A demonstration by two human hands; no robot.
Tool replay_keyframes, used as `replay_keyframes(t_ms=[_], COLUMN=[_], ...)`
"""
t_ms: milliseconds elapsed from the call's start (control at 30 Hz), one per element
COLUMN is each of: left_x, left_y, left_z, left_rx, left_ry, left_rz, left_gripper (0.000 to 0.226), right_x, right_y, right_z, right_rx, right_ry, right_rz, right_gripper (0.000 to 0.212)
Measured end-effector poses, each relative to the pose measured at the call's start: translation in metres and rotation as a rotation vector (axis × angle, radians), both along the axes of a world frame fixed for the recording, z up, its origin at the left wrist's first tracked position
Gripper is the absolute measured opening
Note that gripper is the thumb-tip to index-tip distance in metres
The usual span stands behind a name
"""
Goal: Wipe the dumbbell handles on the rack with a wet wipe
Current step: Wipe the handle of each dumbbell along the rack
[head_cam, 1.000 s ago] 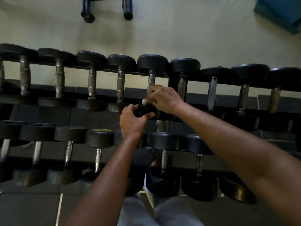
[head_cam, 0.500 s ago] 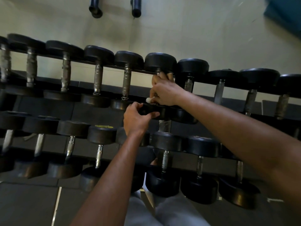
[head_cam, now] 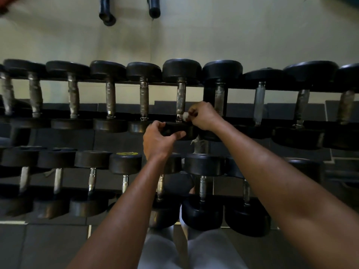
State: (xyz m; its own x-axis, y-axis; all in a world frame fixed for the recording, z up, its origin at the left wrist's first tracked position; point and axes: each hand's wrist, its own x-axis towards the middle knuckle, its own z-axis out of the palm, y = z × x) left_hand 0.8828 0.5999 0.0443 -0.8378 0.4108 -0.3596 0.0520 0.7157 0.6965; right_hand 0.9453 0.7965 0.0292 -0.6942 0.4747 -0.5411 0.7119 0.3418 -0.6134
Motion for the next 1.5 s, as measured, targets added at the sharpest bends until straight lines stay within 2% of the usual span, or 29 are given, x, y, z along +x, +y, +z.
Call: replay_keyframes(t_ms=[133, 233, 333, 767, 900, 967, 1133, 1267, 1367, 1500], left_x=[-0.004, -0.006, -0.006, -0.005, -0.005, -0.005, -0.005, -0.005, -0.005, -0.006], left_y=[0.000, 0.000, -0.001, -0.006, -0.006, -0.006, -0.005, -0.006, -0.006, -0.005], left_z=[-0.001, -0.002, -0.002, -0.007, -0.006, -0.006, -0.003, 0.000, 0.002, 0.007], left_rx=[-0.013, -0.008, 0.007, 0.046, 0.049, 0.052, 0.039, 0.046, 0.033, 0.015], left_ry=[0.009, -0.001, -0.002, 0.007, -0.009, -0.010, -0.017, -0.029, -0.032, -0.051], left_rz=[-0.016, -0.011, -0.017, -0.017, -0.002, -0.003, 0.024, 0.017, 0.017, 0.022], left_gripper=[0.063, 0.063, 0.063, 0.067, 0.066, 0.064, 0.066, 0.067, 0.068, 0.067], right_x=[-0.002, 0.005, 0.006, -0.010, -0.028, -0.043, -0.062, -0.064, -0.079, -0.087], right_y=[-0.002, -0.003, -0.003, -0.009, -0.005, 0.001, 0.011, 0.009, 0.009, 0.005], right_z=[-0.002, -0.003, 0.000, 0.007, 0.009, 0.013, 0.018, 0.020, 0.020, 0.019], right_rx=[0.055, 0.041, 0.120, 0.430, 0.565, 0.636, 0.818, 0.799, 0.813, 0.811], right_ry=[-0.017, 0.119, 0.207, 0.218, 0.303, 0.337, 0.297, 0.268, 0.163, 0.127], right_rz=[0.005, -0.034, 0.021, 0.290, 0.175, 0.109, 0.018, 0.110, 0.215, 0.195], right_gripper=[0.006, 0.005, 0.011, 0.025, 0.035, 0.030, 0.029, 0.029, 0.032, 0.032])
